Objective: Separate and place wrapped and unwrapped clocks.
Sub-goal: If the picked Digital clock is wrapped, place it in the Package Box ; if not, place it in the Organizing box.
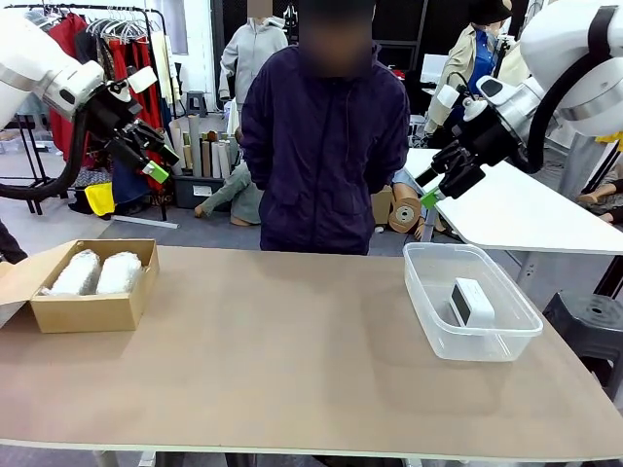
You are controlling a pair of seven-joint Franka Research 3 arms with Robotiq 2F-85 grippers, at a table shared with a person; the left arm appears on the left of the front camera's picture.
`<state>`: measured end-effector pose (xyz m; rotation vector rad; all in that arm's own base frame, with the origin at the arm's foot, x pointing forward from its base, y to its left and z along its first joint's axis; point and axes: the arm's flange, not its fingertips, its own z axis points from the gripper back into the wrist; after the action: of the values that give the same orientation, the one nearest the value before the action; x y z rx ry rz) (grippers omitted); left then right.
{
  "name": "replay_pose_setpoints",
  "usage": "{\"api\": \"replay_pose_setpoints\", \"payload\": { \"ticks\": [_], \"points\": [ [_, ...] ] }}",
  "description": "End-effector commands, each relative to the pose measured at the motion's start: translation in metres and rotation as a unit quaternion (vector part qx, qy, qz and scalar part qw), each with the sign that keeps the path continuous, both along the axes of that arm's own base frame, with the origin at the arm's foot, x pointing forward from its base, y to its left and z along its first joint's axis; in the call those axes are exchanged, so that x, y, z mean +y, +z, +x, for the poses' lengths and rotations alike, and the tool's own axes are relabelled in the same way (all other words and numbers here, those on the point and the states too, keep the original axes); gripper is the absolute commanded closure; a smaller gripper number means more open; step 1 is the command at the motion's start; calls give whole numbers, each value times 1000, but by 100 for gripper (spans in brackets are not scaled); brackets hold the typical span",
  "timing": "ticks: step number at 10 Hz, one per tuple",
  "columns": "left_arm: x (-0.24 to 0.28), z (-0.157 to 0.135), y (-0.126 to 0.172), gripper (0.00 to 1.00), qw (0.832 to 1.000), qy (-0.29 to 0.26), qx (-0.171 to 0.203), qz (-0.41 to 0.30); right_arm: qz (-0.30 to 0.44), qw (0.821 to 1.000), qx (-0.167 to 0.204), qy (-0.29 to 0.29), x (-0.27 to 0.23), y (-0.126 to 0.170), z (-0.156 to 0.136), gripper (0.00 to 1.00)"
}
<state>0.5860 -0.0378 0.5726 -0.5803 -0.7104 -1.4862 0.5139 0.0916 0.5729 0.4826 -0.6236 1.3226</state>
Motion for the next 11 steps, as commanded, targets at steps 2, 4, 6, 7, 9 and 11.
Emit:
{"api": "replay_pose_setpoints", "payload": {
  "ticks": [2, 4, 6, 7, 9, 11],
  "points": [
    [1, -2, 1, 0, 1000, -8, -4, 3, 0, 1000, 0, 0, 0, 0, 0, 0],
    [1, -2, 1, 0, 1000, -8, -4, 3, 51, 998, 13, 30, -2, -4, 22, 0],
    [1, -2, 1, 0, 1000, -8, -4, 3, 67, 996, 15, 58, 3, -3, 32, 0],
    [1, -2, 1, 0, 1000, -8, -4, 3, 71, 995, 14, 64, 5, -4, 38, 0],
    [1, -2, 1, 0, 1000, -8, -4, 3, 80, 994, 10, 71, 5, -4, 41, 0],
    [1, -2, 1, 0, 1000, -8, -4, 3, 86, 993, 12, 78, 6, -5, 44, 0]
  ]
}}
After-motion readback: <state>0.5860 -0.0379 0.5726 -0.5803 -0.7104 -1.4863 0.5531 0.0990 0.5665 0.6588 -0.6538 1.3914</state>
